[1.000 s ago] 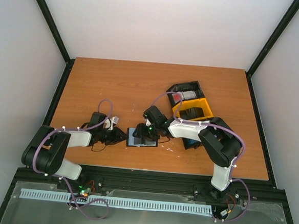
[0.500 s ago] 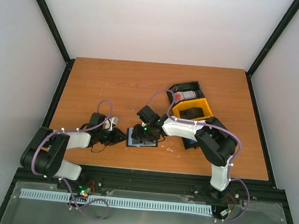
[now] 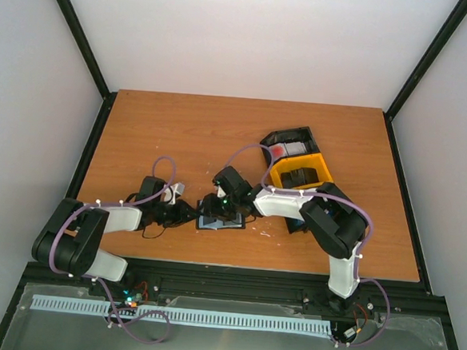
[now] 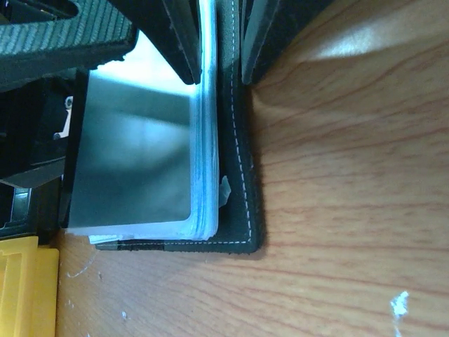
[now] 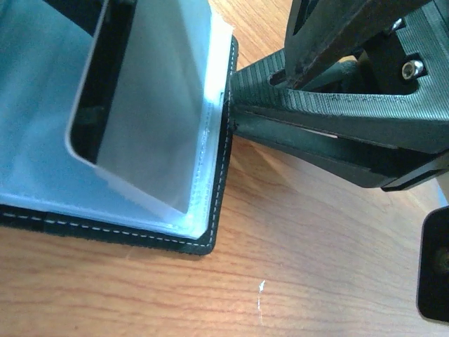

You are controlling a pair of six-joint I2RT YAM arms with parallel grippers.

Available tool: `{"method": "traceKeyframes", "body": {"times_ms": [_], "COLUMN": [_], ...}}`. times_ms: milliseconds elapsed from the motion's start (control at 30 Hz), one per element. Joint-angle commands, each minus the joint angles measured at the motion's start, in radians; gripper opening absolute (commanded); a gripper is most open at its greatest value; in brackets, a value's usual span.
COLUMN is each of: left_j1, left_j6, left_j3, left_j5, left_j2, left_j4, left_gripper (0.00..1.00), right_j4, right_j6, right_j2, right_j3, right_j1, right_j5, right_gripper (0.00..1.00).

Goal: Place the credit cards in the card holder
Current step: Insert the credit card into the card holder.

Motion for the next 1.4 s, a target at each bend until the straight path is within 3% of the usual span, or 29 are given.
{"method": "traceKeyframes", "body": {"times_ms": [0, 333, 533, 700, 933, 1367], "left_j1": [-0.004, -0.004, -0.004, -0.004, -0.003, -0.003], "left_j6": [0.032, 0.01, 0.009, -0.012, -0.028, -0.037], "left_j3": [-0.007, 0.028, 0.018, 0.018, 0.014, 0.042], "left_j5": [-0.037, -0.117, -0.02, 0.058, 0.096, 0.136], "left_j2": [-0.018, -0.162, -0.207, -0.178, -0.185, -0.053], "left_j4": [-0.036, -0.12, -0.056, 0.002, 0.06, 0.099], "left_gripper": [0.18, 0.31, 0.39, 0.4, 0.41, 0.42], "right_j4": [0.171, 0.555, 0.775, 0.927, 0.96, 0.925], "right_j6": [0.074, 0.19, 0.252, 0.294, 0.295, 0.272], "right_j2": [0.001, 0.001, 0.0, 0.009, 0.028, 0.05], "right_j3": [-0.09, -0.264, -0.343, -0.388, -0.4, -0.382], "right_j1": [-0.005, -0.058, -0.088, -0.103, -0.106, -0.106], "right_j5": [-0.055, -0.189, -0.253, -0.298, -0.315, -0.33], "right_gripper": [0.46, 0.41, 0.4, 0.4, 0.39, 0.39]}}
